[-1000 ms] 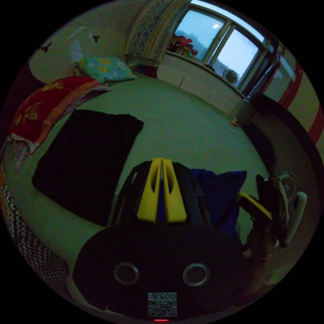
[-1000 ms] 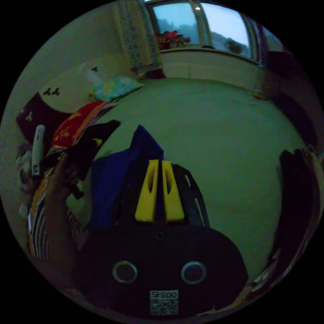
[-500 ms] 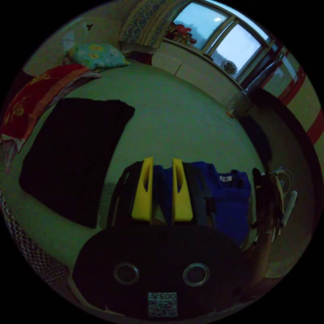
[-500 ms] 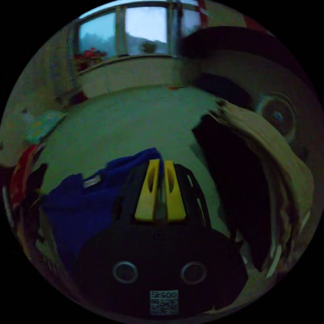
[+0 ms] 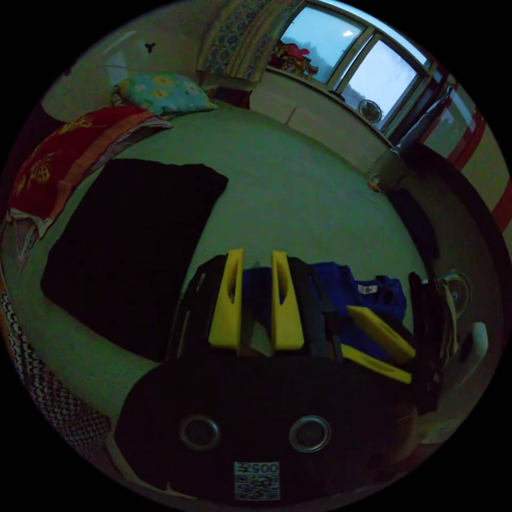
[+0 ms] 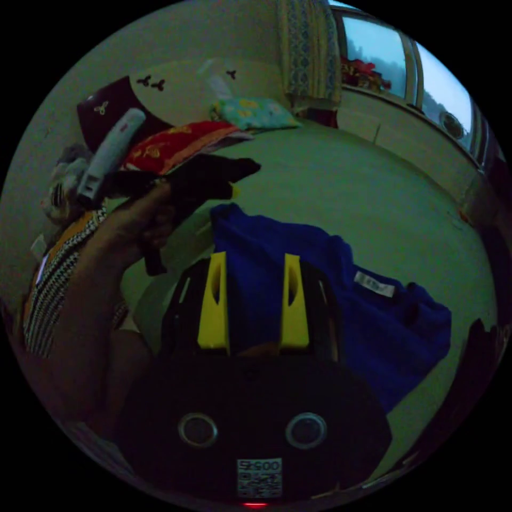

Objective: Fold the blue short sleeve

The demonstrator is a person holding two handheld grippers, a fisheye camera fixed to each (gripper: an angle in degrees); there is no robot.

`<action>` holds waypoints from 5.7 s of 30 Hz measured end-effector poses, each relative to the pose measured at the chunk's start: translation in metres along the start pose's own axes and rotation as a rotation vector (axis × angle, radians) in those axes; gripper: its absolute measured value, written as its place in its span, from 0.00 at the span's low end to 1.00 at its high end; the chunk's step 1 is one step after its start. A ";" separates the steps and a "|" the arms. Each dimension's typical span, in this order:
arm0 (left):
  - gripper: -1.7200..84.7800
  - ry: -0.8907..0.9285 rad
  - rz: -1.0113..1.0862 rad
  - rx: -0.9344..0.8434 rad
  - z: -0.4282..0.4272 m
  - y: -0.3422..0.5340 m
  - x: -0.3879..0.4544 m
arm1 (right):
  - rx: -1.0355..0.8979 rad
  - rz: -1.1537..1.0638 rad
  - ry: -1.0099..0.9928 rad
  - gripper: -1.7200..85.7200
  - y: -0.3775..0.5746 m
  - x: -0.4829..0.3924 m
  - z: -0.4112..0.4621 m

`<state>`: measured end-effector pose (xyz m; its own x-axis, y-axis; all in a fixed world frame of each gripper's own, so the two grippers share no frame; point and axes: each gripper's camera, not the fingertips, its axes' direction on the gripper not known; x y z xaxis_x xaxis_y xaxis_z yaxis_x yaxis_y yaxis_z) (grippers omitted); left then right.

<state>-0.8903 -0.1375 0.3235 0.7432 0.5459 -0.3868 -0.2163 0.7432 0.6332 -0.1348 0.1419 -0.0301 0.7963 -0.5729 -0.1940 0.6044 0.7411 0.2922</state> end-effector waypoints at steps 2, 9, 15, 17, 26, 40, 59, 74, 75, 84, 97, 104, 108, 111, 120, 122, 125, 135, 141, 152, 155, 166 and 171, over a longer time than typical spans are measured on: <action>0.12 0.016 -0.005 -0.001 0.006 -0.007 -0.009 | -0.051 0.069 0.026 0.13 0.000 0.008 0.007; 0.12 0.045 -0.018 0.007 0.018 -0.022 -0.028 | 0.137 0.257 -0.046 0.00 0.023 0.066 -0.054; 0.12 0.072 -0.010 0.014 0.025 -0.035 -0.033 | 0.279 0.445 0.185 0.00 0.060 0.116 -0.127; 0.12 0.080 0.000 0.002 0.028 -0.041 -0.033 | 0.302 0.538 0.245 0.00 0.075 0.130 -0.147; 0.14 0.214 0.096 -0.023 0.037 -0.057 -0.008 | 0.286 0.726 0.458 0.00 0.116 0.170 -0.221; 0.20 0.093 0.124 -0.179 0.055 -0.068 0.008 | 0.085 0.794 0.552 0.01 0.128 0.197 -0.260; 0.05 0.096 0.221 -0.251 0.009 -0.058 0.059 | 0.133 0.638 0.557 0.01 0.054 0.126 -0.267; 0.04 0.377 1.196 -0.401 -0.077 0.050 0.192 | 0.097 0.410 0.603 0.01 -0.021 0.050 -0.227; 0.04 0.407 1.245 -0.406 -0.081 0.056 0.195 | 0.097 0.413 0.590 0.01 -0.025 0.048 -0.224; 0.06 0.781 1.337 -0.422 -0.115 0.060 0.192 | 0.079 0.441 0.554 0.01 -0.050 0.040 -0.202; 0.09 0.391 0.842 -0.171 -0.083 -0.011 0.146 | -0.035 0.387 0.411 0.01 -0.085 0.028 -0.149; 0.12 0.194 0.385 -0.166 -0.017 -0.069 0.103 | -0.077 0.372 0.454 0.01 -0.098 0.025 -0.125; 0.16 0.069 0.391 -0.214 0.017 -0.083 0.106 | -0.073 0.426 0.425 0.01 -0.098 0.038 -0.120; 0.17 0.028 0.392 -0.291 0.049 -0.090 0.107 | -0.066 0.451 0.397 0.01 -0.097 0.046 -0.118; 0.11 0.087 0.404 -0.470 0.104 -0.102 0.117 | -0.070 0.434 0.411 0.01 -0.099 0.059 -0.110; 0.07 0.048 0.432 -0.484 0.111 -0.103 0.125 | -0.068 0.433 0.408 0.01 -0.099 0.062 -0.109; 0.04 0.257 0.535 -0.510 0.109 -0.102 0.140 | -0.063 0.436 0.406 0.01 -0.098 0.066 -0.109; 0.04 0.427 0.543 -0.483 0.108 -0.102 0.174 | -0.054 0.444 0.394 0.01 -0.092 0.085 -0.111; 0.06 0.223 0.404 -0.362 0.101 -0.103 0.186 | -0.055 0.441 0.395 0.01 -0.088 0.097 -0.113; 0.08 0.111 0.408 -0.467 0.103 -0.072 0.258 | -0.061 0.439 0.392 0.01 -0.077 0.121 -0.118; 0.08 0.046 0.431 -0.412 0.084 -0.060 0.283 | -0.059 0.451 0.389 0.01 -0.072 0.131 -0.121; 0.07 -0.368 0.530 -0.027 -0.024 -0.064 0.398 | -0.018 0.539 0.359 0.01 -0.049 0.179 -0.147; 0.08 -0.517 0.363 0.173 -0.037 -0.072 0.416 | 0.009 0.586 0.349 0.01 -0.031 0.202 -0.162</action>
<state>-0.5889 0.0506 0.0926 0.8598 0.4623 0.2168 -0.4382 0.4500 0.7781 0.0116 0.0600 -0.2303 0.9539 0.0701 -0.2917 0.0716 0.8909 0.4484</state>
